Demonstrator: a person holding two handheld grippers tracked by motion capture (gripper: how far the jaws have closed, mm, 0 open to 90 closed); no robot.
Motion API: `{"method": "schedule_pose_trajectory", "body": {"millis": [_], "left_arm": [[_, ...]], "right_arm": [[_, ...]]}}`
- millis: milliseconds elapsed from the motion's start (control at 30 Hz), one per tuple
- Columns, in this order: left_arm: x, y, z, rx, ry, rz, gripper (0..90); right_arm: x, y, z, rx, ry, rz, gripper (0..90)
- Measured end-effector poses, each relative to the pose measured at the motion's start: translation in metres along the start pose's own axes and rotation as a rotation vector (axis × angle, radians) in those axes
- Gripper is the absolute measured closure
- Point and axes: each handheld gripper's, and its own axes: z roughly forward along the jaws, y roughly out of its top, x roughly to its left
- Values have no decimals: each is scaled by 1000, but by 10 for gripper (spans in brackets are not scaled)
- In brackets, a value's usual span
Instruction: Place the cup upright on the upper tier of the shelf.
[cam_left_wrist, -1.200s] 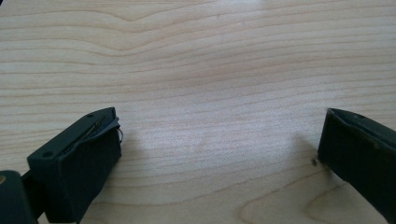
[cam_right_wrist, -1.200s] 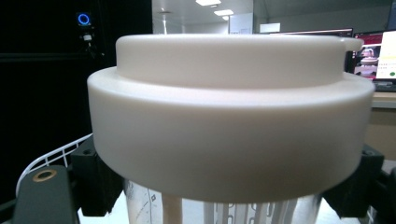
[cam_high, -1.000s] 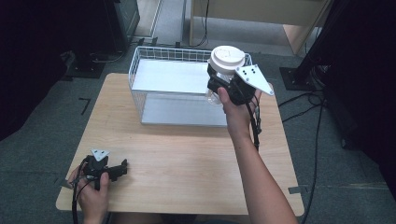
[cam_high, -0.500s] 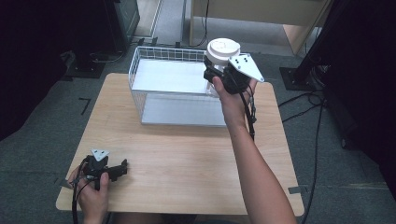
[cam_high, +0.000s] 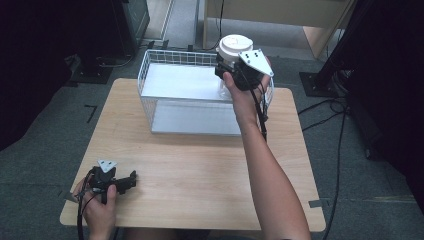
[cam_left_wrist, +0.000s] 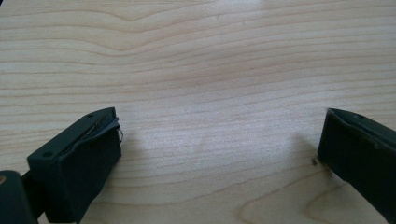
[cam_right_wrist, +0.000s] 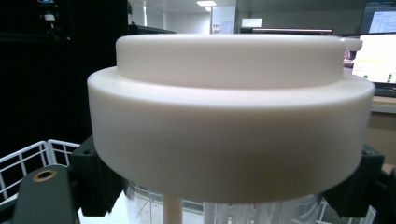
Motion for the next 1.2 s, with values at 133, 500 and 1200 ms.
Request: {"method": "schedule_pose_trajectory", "body": {"millis": [133,500,1200], "left_arm": [[0,0,0,0,0,0,0],[0,0,0,1,0,1,0],[0,0,0,1,0,1,0]], "right_arm": [[-1,2,9,1,-14,-10,156],[-3,2,24,20,-24,-26,156],[-15,-6,27,63,-7,7,33]]}}
